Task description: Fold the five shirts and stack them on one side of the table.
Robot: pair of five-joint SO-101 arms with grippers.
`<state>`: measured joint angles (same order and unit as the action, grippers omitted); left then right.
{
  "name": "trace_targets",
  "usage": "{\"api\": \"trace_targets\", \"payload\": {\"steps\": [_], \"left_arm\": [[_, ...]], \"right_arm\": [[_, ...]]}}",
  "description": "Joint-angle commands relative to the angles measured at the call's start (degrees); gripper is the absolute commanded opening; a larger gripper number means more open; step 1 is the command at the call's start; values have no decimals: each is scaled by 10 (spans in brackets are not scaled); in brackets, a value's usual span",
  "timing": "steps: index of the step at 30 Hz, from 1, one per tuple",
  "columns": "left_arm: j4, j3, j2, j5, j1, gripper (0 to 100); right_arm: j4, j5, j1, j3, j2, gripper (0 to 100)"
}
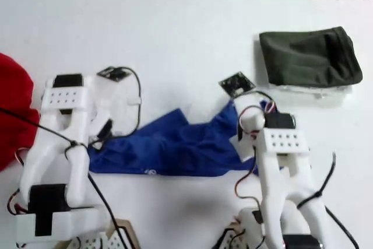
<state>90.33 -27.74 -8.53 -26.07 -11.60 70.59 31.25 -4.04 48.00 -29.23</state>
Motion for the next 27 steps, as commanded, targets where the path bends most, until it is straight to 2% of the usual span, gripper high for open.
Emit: {"api": "trace_targets", "payload": {"steps": [1, 13, 17, 23, 27], "left_arm": [[-4, 5, -2, 1, 4, 24], [-4, 5, -2, 1, 4, 25], [-4, 5, -2, 1, 4, 25], [-4, 5, -2, 1, 4, 25], [-4, 6, -2, 1, 4, 25]], "right_arm": [[4, 3, 0, -26, 28, 229], [0, 0, -71, -28, 63, 226], [1, -6, -57, -29, 69, 226], [0, -7, 23, -57, 67, 229], [0, -5, 35, -58, 88, 229]]}}
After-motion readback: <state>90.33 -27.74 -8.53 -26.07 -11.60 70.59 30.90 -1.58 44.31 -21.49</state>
